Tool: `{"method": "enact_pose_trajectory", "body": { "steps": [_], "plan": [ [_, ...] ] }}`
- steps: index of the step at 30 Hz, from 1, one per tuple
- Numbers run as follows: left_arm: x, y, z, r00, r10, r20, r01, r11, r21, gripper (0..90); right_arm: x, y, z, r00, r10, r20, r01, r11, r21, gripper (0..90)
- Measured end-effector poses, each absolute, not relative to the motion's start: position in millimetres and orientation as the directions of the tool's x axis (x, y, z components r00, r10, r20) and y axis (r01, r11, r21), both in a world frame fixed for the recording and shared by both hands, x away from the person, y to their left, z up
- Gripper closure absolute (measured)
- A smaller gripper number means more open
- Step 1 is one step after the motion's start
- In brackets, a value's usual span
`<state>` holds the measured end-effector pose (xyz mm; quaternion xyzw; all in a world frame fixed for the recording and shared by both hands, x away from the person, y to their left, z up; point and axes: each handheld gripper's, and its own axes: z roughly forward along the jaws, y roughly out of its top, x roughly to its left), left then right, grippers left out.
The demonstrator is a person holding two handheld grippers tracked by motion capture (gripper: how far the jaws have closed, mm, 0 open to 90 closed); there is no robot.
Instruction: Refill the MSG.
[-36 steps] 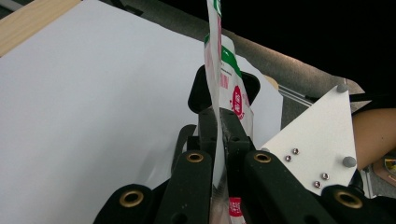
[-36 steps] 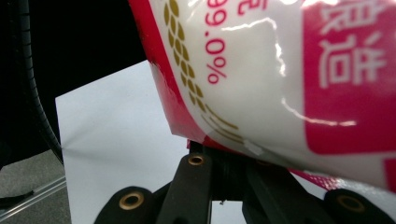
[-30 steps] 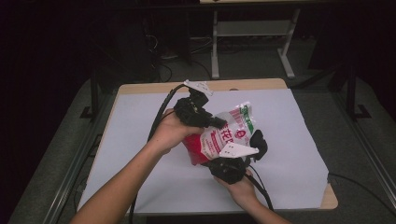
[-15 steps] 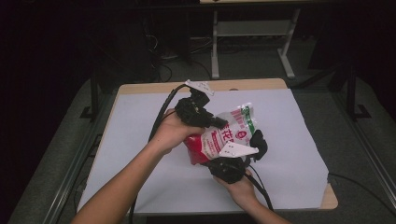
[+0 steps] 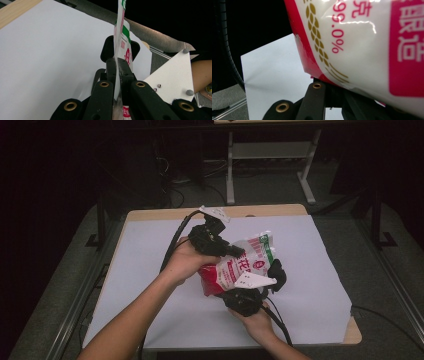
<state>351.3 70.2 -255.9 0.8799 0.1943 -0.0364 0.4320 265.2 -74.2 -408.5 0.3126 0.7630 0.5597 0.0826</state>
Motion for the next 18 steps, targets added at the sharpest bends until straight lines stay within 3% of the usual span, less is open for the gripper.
{"method": "enact_pose_trajectory", "body": {
  "steps": [18],
  "plan": [
    [351.0, 73.2, -255.5, 0.913, 0.323, -0.248, 0.391, -0.529, 0.753, 90.0, 269.0, -76.2, -406.0, -0.802, 0.545, 0.242, 0.399, 0.189, 0.897, 90.0]
  ]
}}
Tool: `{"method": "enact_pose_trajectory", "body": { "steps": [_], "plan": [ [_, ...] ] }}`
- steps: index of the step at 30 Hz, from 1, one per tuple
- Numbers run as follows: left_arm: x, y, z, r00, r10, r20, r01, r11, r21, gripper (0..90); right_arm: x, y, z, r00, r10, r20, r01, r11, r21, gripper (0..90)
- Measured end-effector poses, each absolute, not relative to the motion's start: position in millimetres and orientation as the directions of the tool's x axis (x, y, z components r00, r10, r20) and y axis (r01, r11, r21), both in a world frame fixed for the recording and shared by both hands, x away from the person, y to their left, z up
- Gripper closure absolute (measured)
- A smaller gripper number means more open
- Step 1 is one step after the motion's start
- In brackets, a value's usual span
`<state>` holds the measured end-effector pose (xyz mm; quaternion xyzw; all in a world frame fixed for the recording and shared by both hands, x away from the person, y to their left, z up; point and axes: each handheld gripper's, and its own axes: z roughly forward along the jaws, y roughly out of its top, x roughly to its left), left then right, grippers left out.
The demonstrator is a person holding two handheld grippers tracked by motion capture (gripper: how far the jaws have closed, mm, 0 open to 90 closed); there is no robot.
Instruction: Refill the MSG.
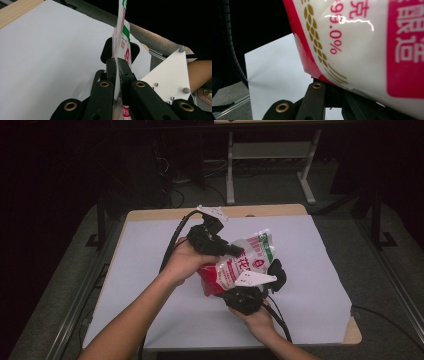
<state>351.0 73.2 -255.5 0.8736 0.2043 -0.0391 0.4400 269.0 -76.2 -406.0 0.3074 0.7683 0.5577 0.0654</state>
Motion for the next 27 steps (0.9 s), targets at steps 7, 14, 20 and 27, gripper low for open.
{"method": "enact_pose_trajectory", "body": {
  "steps": [7, 14, 20, 27],
  "plan": [
    [350.8, 75.3, -256.2, 0.912, 0.330, -0.243, 0.393, -0.535, 0.748, 90.0, 269.3, -73.5, -406.9, -0.803, 0.537, 0.259, 0.412, 0.185, 0.892, 90.0],
    [351.3, 75.7, -254.8, 0.909, 0.335, -0.247, 0.399, -0.533, 0.746, 90.0, 271.3, -71.7, -406.2, -0.802, 0.537, 0.264, 0.413, 0.178, 0.893, 90.0],
    [351.1, 72.7, -253.5, 0.912, 0.334, -0.240, 0.394, -0.546, 0.739, 90.0, 271.6, -71.8, -406.4, -0.803, 0.534, 0.266, 0.411, 0.173, 0.895, 90.0],
    [351.2, 68.4, -254.0, 0.910, 0.340, -0.237, 0.397, -0.553, 0.733, 90.0, 270.7, -72.8, -406.5, -0.805, 0.536, 0.255, 0.401, 0.174, 0.900, 90.0]
  ]
}}
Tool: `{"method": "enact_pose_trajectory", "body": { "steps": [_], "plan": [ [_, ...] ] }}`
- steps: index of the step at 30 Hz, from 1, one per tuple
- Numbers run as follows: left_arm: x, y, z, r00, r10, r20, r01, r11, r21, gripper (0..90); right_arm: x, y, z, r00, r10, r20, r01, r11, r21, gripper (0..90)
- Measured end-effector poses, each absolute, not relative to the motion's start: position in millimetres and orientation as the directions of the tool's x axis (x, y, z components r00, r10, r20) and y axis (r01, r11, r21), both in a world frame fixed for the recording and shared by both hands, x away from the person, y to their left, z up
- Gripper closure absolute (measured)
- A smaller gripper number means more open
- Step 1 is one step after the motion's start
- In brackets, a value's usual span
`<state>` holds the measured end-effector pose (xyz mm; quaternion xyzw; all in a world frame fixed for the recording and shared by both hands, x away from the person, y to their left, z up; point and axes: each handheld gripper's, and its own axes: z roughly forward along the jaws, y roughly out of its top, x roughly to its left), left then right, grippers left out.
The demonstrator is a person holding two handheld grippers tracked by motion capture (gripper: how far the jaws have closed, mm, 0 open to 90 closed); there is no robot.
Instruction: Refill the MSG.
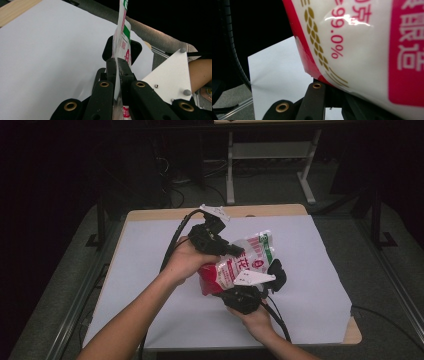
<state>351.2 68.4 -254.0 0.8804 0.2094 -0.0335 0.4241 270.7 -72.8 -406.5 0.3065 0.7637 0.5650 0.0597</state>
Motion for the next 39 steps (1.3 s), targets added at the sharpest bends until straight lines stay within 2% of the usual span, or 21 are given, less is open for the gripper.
{"method": "enact_pose_trajectory", "body": {
  "steps": [39],
  "plan": [
    [352.7, 64.3, -254.5, 0.911, 0.340, -0.233, 0.395, -0.561, 0.727, 90.0, 272.1, -72.8, -406.6, -0.806, 0.526, 0.271, 0.408, 0.162, 0.899, 90.0]
  ]
}}
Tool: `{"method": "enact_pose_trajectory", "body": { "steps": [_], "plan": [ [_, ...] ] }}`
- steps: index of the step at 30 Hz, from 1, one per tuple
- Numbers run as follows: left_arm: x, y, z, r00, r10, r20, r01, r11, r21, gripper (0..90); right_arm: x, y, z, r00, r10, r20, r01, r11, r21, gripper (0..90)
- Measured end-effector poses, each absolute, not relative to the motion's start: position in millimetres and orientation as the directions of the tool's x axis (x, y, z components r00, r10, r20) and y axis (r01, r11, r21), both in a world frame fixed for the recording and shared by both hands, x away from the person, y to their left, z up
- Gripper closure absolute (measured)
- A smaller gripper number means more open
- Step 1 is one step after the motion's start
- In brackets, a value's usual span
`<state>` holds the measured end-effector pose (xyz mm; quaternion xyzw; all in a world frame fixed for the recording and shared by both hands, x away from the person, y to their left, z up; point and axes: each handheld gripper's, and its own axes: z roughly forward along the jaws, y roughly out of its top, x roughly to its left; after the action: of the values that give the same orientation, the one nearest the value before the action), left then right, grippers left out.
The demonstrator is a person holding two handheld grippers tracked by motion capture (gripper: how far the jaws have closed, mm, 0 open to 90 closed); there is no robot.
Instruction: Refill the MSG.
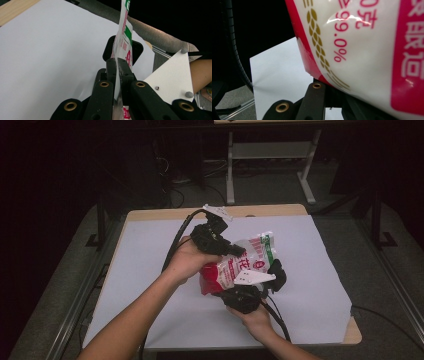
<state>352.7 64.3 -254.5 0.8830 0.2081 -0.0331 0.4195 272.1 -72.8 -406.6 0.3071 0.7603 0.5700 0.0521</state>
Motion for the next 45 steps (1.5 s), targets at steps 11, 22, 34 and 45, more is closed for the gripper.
{"method": "enact_pose_trajectory", "body": {
  "steps": [11, 22, 34, 45],
  "plan": [
    [352.2, 63.7, -254.7, 0.912, 0.339, -0.231, 0.393, -0.564, 0.726, 90.0, 272.1, -72.7, -406.7, -0.806, 0.525, 0.273, 0.408, 0.160, 0.899, 90.0],
    [351.7, 63.5, -254.7, 0.911, 0.340, -0.235, 0.397, -0.563, 0.725, 90.0, 272.3, -72.6, -407.0, -0.808, 0.521, 0.277, 0.408, 0.155, 0.900, 90.0],
    [351.9, 63.6, -254.6, 0.911, 0.341, -0.233, 0.396, -0.564, 0.725, 90.0, 272.3, -72.4, -406.6, -0.808, 0.519, 0.278, 0.410, 0.157, 0.899, 90.0],
    [351.9, 62.7, -255.1, 0.909, 0.343, -0.238, 0.401, -0.560, 0.725, 90.0, 272.6, -71.9, -406.7, -0.809, 0.516, 0.283, 0.411, 0.152, 0.899, 90.0]
  ]
}}
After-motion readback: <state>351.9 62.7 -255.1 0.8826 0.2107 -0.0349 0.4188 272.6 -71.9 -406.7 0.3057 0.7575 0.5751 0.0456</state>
